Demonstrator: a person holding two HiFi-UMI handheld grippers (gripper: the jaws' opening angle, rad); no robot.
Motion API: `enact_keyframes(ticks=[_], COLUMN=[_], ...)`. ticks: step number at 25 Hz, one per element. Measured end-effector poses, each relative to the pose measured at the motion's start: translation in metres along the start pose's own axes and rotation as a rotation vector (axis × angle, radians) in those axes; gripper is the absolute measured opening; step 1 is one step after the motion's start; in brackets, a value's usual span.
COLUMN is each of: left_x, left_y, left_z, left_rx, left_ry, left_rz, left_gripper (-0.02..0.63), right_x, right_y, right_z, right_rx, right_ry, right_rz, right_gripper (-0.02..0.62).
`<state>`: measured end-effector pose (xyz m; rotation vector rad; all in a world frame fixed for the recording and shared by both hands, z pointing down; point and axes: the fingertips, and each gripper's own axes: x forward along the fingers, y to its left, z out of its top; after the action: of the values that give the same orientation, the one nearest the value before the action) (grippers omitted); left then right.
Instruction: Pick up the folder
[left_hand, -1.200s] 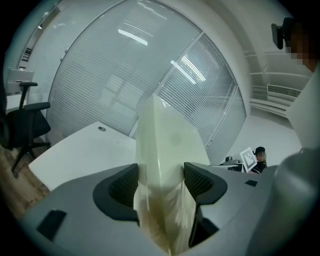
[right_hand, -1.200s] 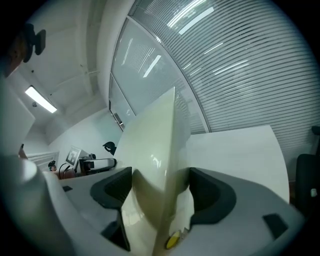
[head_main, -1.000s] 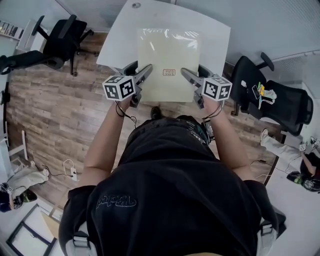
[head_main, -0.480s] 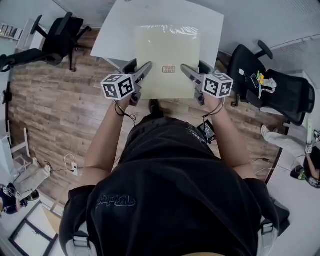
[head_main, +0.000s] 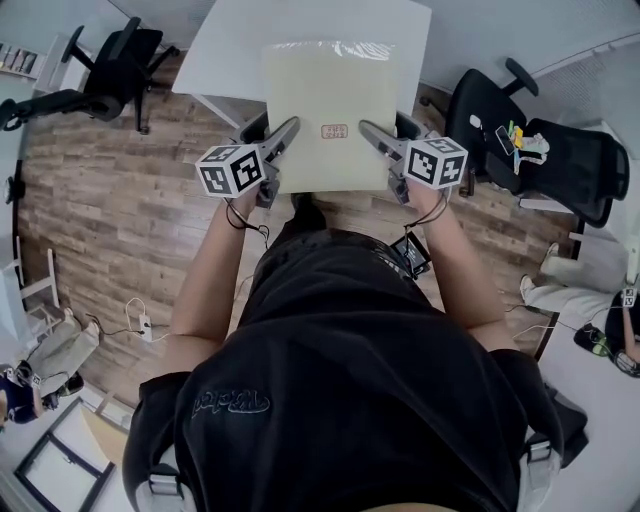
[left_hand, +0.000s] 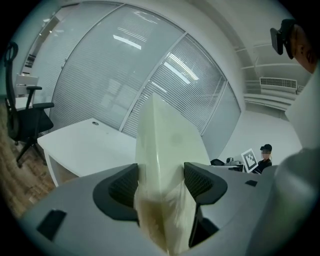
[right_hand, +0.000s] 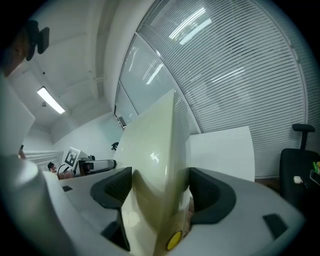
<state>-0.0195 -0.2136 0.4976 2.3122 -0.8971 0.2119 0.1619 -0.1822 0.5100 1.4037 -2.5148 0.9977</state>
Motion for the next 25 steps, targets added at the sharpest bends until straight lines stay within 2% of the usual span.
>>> enact_keyframes(ticks=[11, 25], left_x=[-0.053, -0.122], left_y=[-0.054, -0.057], left_z=[-0.067, -0.097], left_rx=[-0.016, -0.019], left_ry=[0.003, 0.007], left_rz=[0.029, 0.030], left_gripper=[0.298, 0.298], right_x=[-0.069, -0.085], right_y=[0.031, 0.092], right_z=[-0.063, -0.101], right_rx=[0.012, -0.003], right_ry=[0.013, 0.006], right_rz=[0.020, 0.020], right_gripper=[0.345, 0.345])
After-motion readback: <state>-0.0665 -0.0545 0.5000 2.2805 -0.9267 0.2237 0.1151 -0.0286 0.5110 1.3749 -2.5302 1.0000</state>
